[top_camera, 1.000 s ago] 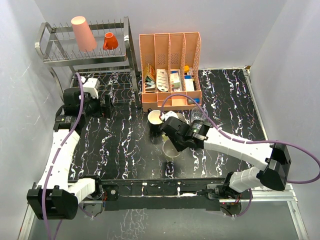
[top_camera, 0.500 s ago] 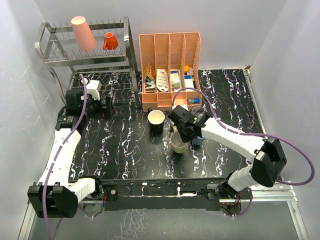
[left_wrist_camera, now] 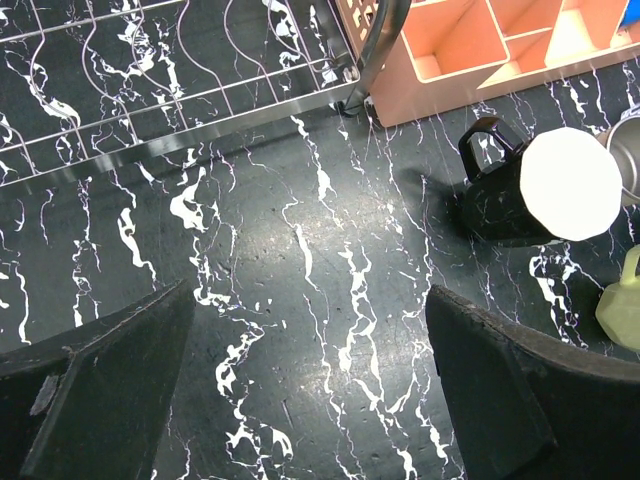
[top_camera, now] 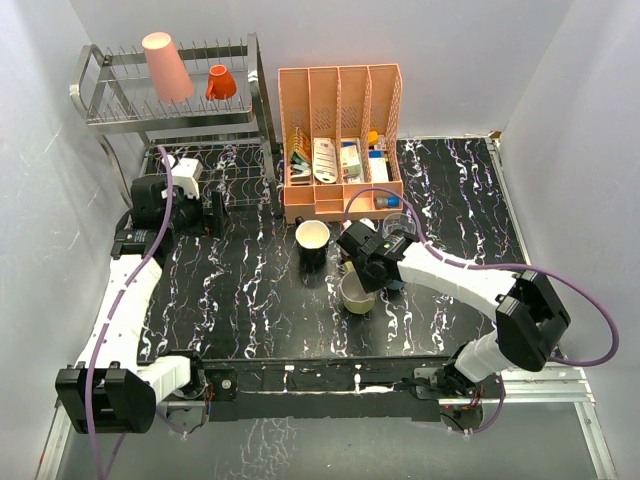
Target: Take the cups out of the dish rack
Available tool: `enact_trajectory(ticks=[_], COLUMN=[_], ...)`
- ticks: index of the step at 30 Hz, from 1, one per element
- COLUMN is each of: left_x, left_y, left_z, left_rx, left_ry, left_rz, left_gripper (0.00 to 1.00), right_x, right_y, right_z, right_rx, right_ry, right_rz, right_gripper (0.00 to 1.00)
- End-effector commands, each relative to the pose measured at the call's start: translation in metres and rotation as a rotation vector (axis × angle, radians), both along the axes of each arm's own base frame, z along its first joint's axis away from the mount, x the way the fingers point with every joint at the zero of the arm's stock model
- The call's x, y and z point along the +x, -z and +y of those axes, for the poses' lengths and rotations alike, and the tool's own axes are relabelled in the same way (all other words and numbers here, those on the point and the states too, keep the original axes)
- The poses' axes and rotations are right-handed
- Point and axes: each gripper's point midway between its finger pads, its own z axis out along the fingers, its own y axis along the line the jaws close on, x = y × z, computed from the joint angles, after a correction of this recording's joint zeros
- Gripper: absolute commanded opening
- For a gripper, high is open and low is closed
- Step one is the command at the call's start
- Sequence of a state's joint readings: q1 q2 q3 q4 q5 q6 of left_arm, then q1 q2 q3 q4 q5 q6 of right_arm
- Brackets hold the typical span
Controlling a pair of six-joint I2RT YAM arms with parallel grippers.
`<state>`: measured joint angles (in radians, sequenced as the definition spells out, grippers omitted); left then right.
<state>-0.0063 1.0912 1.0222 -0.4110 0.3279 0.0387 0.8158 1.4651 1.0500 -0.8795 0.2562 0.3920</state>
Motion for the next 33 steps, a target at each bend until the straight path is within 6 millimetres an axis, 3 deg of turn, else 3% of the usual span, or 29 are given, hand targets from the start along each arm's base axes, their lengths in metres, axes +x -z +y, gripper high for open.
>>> enact_trajectory(ticks=[1, 11, 14, 19, 24, 29, 33], left_x=[0.007, 0.026, 0.033, 0.043, 0.055, 0.076, 0.105], left_y=[-0.023, -0.055, -0.068, -0.091, -0.122, -0.168, -0.208], left_z=[-0.001, 0.004, 0.006, 0.004, 0.005, 0.009, 0.01], left_rx=[-0.031, -0.066, -0.064, -0.077, -0.08, -0.054, -0.063], left_ry=[-0.003, -0.023, -0.023, -0.015, -0.008, -0.009, -0.014], left_rz=[-0.052, -0.093, -0.124, -0.158, -0.222, -0.34, -0.42], left_gripper=[0.97, 0.97, 0.97, 0.97, 0.97, 0.97, 0.97], right_x=[0.02, 0.024, 0.025, 0.031, 0.04, 0.051, 0.052], right_y=[-0.013, -0.018, -0.019, -0.034, -0.073, -0.133, -0.177], right_z=[0.015, 0.019, 0.016, 0.013, 0.009, 0.008, 0.011], right_rx=[0.082, 0.145, 0.134, 0.141, 0.161, 0.225, 0.304], right_ry=[0.014, 0.045, 0.059, 0.082, 0.108, 0.13, 0.135], right_rz=[-0.097, -0.144, -0.156, -0.202, -0.289, -0.404, -0.466], right_gripper=[0.08, 0.17, 0.23, 0.41, 0.48, 0.54, 0.65])
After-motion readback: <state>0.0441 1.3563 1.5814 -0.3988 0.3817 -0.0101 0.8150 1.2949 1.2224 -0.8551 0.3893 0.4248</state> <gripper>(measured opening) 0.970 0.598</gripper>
